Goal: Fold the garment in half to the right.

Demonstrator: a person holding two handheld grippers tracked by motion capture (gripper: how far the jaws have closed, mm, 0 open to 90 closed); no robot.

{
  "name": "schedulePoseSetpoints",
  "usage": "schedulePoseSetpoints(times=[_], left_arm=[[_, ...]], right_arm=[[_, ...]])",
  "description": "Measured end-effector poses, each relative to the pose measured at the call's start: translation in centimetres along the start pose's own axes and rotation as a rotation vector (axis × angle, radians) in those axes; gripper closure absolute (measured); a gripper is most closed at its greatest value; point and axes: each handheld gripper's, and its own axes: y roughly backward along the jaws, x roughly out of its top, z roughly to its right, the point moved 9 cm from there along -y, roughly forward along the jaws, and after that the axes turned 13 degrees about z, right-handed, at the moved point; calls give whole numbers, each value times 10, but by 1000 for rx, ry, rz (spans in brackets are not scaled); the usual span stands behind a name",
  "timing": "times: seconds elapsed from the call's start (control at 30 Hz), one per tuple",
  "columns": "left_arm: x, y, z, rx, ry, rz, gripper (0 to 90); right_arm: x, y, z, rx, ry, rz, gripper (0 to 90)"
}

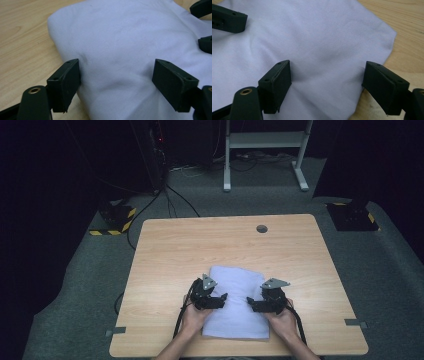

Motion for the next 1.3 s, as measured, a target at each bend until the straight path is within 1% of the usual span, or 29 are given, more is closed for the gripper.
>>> schedulePoseSetpoints(times=[0.03, 0.1, 0.17, 0.2, 0.27, 0.33, 0.4, 0.43, 0.5, 0.53, 0.6, 0.67, 0.73, 0.77, 0.8, 0.83, 0.87, 0.9, 0.97, 1.0, 1.03, 1.07, 1.13, 1.2, 1.3], left_arm=[[2, -3, -2, 9, 5, 4, 227], [5, -8, -8, 12, 33, 10, 225], [9, -9, -12, 13, 66, 18, 210], [10, -7, -12, 13, 72, 23, 204], [10, 0, -9, 7, 70, 36, 199], [7, 8, -2, -8, 60, 41, 199], [2, 11, 2, -6, 33, 36, 207], [0, 10, 2, -3, 26, 31, 209], [-4, 5, 1, 0, 36, 21, 216], [-4, 1, 0, 9, 32, 17, 218], [-3, -7, -5, 18, 28, 18, 221], [2, -14, -11, 17, 46, 18, 221], [7, -19, -17, 14, 84, 20, 207], [9, -18, -18, 11, 104, 27, 197], [11, -15, -17, 3, 109, 29, 187], [11, -11, -14, -3, 104, 32, 182], [10, -6, -11, -3, 84, 32, 184], [7, 0, -8, -5, 66, 22, 185], [-1, 9, -1, -10, 55, 16, 189], [-7, 12, 1, -10, 40, 4, 196], [-13, 12, 3, -8, 16, -17, 199], [-18, 12, 3, -6, 9, -27, 201], [-20, 9, 0, -11, 48, -23, 202], [-17, 3, -3, 0, 51, -15, 204], [-13, -4, -7, 9, 53, -12, 209]], right_arm=[[1, -2, 2, -2, -5, -3, 223], [5, -8, 9, -12, -6, -2, 219], [9, -13, 15, -24, -4, -9, 209], [11, -13, 17, -29, -5, -10, 206], [16, -6, 15, -31, 4, 25, 215], [17, 5, 6, 2, -5, 59, 217], [12, 12, -5, 27, 8, 62, 222], [8, 11, -10, 37, 14, 51, 223], [0, 5, -15, 38, 30, 21, 223], [-2, 1, -16, 34, 27, 11, 218], [1, -5, -12, 17, 34, 23, 222], [5, -11, -6, 7, 32, 26, 223], [9, -16, 1, -4, 32, 16, 210], [10, -17, 3, -10, 37, 11, 202], [12, -16, 4, -15, 38, 15, 199], [13, -13, 4, -12, 36, 23, 200], [13, -8, 3, -8, 36, 33, 200], [12, -3, 1, -3, 37, 37, 201], [6, 5, -4, 1, 54, 35, 209], [1, 6, -5, 1, 66, 24, 210], [-4, 4, -5, 2, 72, 6, 206], [-6, 4, -5, 12, 55, 16, 212], [-6, 3, -4, 11, 55, 17, 211], [-4, 0, -3, 8, 60, 21, 210], [-1, -6, 3, -1, 51, 24, 208]])
